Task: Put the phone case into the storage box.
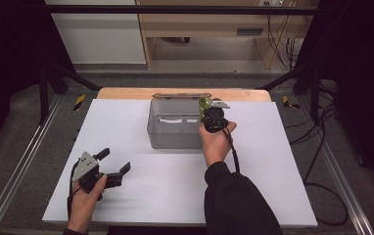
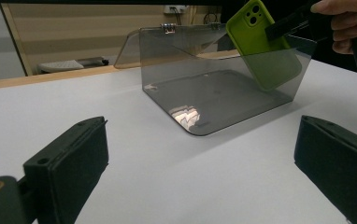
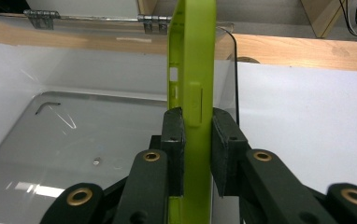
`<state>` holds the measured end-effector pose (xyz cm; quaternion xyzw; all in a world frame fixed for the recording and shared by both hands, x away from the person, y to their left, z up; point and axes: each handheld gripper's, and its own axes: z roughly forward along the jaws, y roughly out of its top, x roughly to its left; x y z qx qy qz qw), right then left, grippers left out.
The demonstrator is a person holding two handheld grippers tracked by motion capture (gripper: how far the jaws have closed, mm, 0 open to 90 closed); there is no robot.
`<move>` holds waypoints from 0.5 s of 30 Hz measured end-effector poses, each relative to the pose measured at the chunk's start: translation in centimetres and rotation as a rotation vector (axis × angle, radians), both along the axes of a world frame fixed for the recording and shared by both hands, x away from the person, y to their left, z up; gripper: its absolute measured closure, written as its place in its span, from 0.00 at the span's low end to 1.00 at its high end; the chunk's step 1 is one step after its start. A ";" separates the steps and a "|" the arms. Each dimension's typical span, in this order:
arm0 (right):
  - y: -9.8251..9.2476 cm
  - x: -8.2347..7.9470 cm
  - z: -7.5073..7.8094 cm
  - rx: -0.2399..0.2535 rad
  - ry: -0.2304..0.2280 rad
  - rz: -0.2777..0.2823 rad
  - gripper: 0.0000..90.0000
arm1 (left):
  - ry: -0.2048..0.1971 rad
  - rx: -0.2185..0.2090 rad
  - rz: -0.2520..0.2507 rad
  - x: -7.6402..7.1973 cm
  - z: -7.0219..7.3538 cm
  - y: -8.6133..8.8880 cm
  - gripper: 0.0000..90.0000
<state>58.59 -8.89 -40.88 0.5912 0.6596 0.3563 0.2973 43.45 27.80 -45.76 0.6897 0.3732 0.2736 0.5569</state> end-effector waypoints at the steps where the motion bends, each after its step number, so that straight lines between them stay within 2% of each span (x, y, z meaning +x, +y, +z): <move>1: 0.0 0.0 0.0 0.000 0.000 0.000 0.85 | 0.001 0.000 0.000 0.0 0.0 0.0 0.03; 15: 0.1 0.2 0.0 0.000 0.000 -0.002 0.85 | 0.000 0.000 0.000 0.0 0.0 0.0 0.03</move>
